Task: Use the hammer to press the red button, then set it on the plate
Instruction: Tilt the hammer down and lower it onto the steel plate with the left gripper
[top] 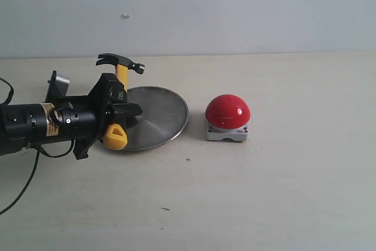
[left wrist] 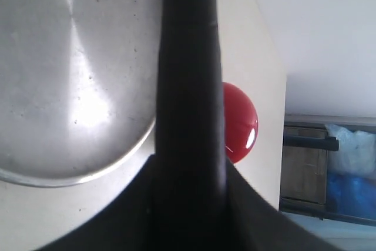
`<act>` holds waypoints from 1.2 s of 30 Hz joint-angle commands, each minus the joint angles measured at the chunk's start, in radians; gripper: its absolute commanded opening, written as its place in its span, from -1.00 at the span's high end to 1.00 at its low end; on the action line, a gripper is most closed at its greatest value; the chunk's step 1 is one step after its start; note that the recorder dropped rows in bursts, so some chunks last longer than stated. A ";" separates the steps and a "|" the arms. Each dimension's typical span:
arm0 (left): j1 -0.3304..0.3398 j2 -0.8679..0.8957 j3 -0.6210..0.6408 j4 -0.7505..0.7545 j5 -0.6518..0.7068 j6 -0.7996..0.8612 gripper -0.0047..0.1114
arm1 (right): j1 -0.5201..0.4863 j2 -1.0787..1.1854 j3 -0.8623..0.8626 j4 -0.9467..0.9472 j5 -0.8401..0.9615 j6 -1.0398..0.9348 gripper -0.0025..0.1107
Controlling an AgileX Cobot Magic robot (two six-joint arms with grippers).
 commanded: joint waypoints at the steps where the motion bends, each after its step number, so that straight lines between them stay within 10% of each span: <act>1: -0.004 0.006 -0.015 -0.039 -0.081 0.040 0.92 | -0.005 -0.004 0.004 -0.002 0.004 -0.002 0.96; 36: -0.079 0.177 -0.155 -0.095 -0.063 0.043 0.92 | -0.005 -0.004 0.004 -0.002 0.002 -0.004 0.96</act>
